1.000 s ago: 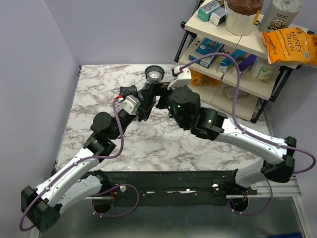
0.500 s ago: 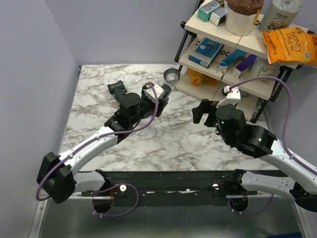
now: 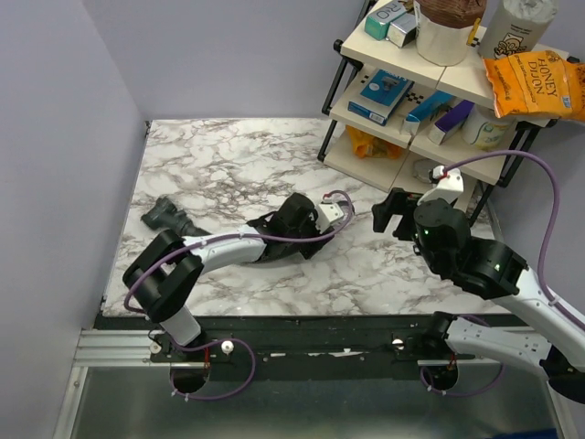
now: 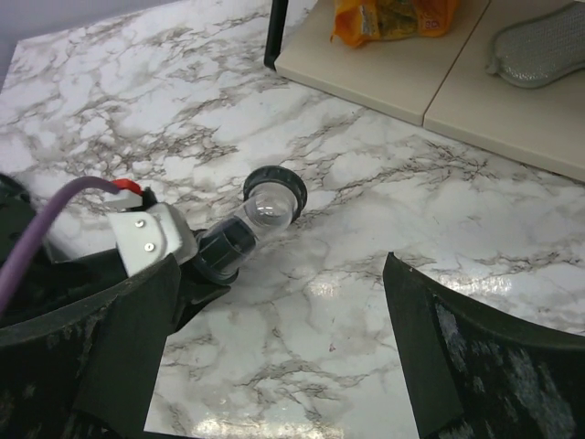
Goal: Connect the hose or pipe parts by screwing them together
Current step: Place the pipeline at the center of the board, then reset both arms
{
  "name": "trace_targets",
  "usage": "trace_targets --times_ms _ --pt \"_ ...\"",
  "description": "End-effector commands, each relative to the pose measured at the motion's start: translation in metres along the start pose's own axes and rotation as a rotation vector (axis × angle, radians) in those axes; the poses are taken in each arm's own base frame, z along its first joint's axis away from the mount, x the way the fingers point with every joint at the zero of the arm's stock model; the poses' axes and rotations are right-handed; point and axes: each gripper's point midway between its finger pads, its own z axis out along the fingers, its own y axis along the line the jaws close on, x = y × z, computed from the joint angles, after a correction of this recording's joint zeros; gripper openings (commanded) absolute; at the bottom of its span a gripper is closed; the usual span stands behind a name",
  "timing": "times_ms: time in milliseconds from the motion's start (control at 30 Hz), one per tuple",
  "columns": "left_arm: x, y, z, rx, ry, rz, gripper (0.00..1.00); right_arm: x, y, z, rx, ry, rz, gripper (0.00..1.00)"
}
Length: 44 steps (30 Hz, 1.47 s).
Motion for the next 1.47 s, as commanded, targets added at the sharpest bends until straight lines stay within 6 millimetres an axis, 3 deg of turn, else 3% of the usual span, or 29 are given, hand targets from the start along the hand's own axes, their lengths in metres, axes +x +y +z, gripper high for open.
trace_targets --times_ms 0,67,100,133,200,267,300,333,500,600,667,900,1133,1200,1267,1433 --pt "-0.027 -0.018 0.011 0.07 -0.015 0.004 0.24 0.01 -0.01 0.005 0.044 0.02 -0.015 1.0" --pt "-0.027 -0.023 0.015 0.096 0.025 -0.003 0.3 0.018 -0.011 0.007 0.048 0.04 -0.031 1.0" --pt "-0.038 -0.023 0.021 0.104 0.023 0.0 0.34 0.02 -0.01 0.008 0.044 0.05 -0.034 1.0" --pt "-0.033 -0.024 0.022 0.116 0.068 -0.009 0.38 0.021 -0.01 0.008 0.041 0.051 -0.033 1.0" --pt "-0.043 -0.027 0.029 0.143 0.095 -0.015 0.63 0.027 -0.011 0.009 0.038 0.06 -0.039 1.0" --pt "-0.041 -0.032 0.028 0.172 0.15 -0.035 0.86 0.03 -0.013 0.008 0.019 0.053 -0.041 1.0" --pt "-0.051 -0.034 0.029 0.189 0.142 -0.041 0.92 0.032 -0.012 0.007 0.001 0.055 -0.042 1.0" --pt "-0.049 -0.038 0.026 0.207 0.165 -0.055 0.98 0.03 -0.01 0.006 -0.015 0.045 -0.047 1.0" --pt "-0.09 -0.04 -0.006 0.233 0.063 -0.037 0.99 0.027 -0.007 0.001 -0.061 0.037 -0.067 1.0" --pt "-0.109 -0.03 -0.028 0.179 0.029 -0.026 0.99 0.024 0.0 0.002 -0.089 0.038 -0.085 1.0" --pt "-0.108 -0.021 -0.04 0.131 0.059 -0.016 0.99 0.02 0.01 0.001 -0.126 0.044 -0.095 1.0" --pt "-0.14 0.006 -0.114 -0.022 -0.073 -0.039 0.99 0.026 0.035 0.007 -0.205 0.101 -0.142 1.0" --pt "-0.144 0.051 -0.181 -0.211 -0.148 -0.103 0.99 0.031 0.057 0.009 -0.294 0.132 -0.174 1.0" --pt "-0.144 0.072 -0.198 -0.28 -0.162 -0.154 0.99 0.034 0.065 0.013 -0.31 0.155 -0.188 1.0" --pt "-0.132 0.095 -0.212 -0.351 -0.131 -0.205 0.99 0.033 0.074 0.011 -0.344 0.173 -0.195 1.0" --pt "-0.128 0.131 -0.246 -0.444 -0.176 -0.282 0.99 0.045 0.086 0.018 -0.366 0.239 -0.239 1.0"
